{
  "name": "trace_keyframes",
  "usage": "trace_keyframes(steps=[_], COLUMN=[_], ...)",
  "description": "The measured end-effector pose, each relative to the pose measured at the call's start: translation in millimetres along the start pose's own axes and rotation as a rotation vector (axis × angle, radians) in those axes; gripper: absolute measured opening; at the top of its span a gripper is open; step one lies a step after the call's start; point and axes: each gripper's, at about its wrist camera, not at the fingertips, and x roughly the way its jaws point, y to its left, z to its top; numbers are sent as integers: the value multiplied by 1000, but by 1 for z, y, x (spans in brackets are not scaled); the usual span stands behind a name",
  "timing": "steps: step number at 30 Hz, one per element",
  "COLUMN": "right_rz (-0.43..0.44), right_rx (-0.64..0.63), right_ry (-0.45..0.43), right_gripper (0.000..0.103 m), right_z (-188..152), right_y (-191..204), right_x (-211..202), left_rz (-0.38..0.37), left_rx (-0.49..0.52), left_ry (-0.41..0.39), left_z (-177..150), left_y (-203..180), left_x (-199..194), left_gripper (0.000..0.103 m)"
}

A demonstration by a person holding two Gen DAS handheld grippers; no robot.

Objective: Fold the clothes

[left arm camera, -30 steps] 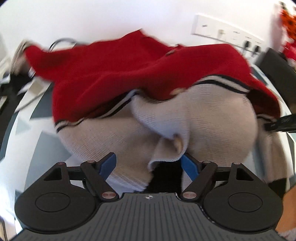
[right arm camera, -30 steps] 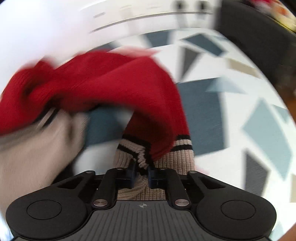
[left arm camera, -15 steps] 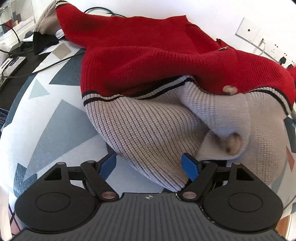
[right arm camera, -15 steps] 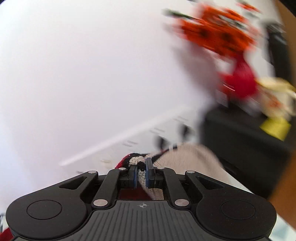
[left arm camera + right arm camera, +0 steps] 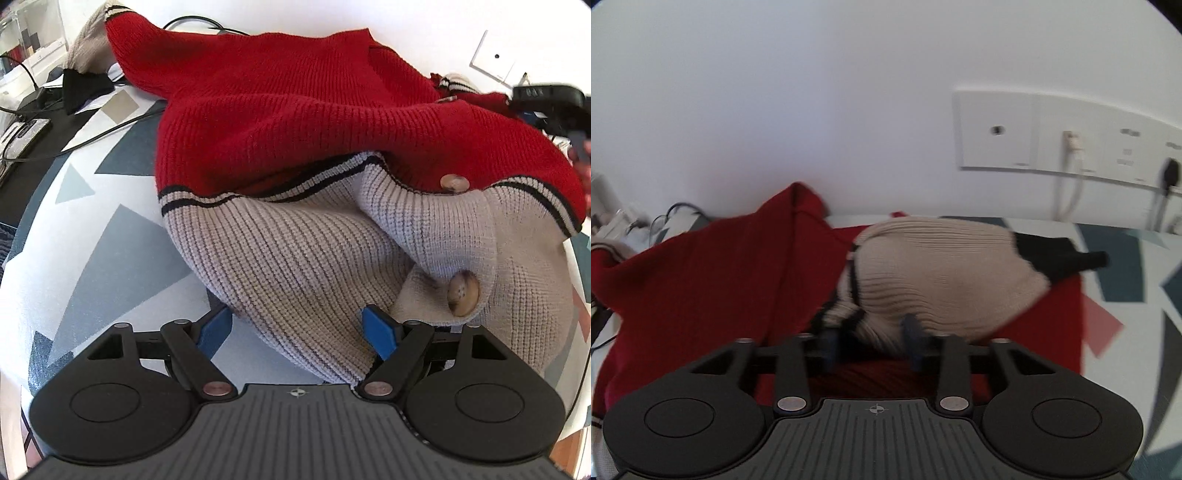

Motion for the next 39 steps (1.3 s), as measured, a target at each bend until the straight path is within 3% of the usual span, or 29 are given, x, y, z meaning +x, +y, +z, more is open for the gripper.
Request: trace_keyframes(steps=[2,8,14,22,23,24,25,26,27,28,32,39], right_rz=[-30,-14,97,165,168,192,195,199,192,178,162,-36], right_rx=[38,31,101,35,21,38,63,88,105,126,313,276], right_ry=[-49,-103,-97,35,45,42,38,34,22,9,-101,-242], right_gripper=[86,86,87,87,80,65,63,49,27,15,10,5], right_z=[-7,-43,-87,-130,-134,-134,-132,-130,-126,-122,-108,-111], right_y=[-9,-44,-58,-32,-27,-24,-22,-20,-21,-25,-63,-86], right_x=[-22,-80,-122,-103,-99,-96,-96,-96,-98,-101,-130,-181], left_rz=[-3,-12,-50,-30,-32,-35,-35,-32,-30,-28,-30,-53], left_rx=[-17,-50,-34,71,67,62,61,61,64,64,42,-82], left_ry=[-5,-23,-28,-4,-1,1,1,-1,-4,-9,-23,-38], left_z=[-1,-2,-9,-37,-40,-41,-43,-44,-44,-44,-41,-22], left_y=[3,8,0,-13,-14,-15,-16,-17,-17,-17,-13,7], left_x=[-2,-11,-18,-24,-24,-24,-24,-24,-25,-25,-24,-15], left_gripper=[79,80,85,85,85,85,85,85,85,85,85,85])
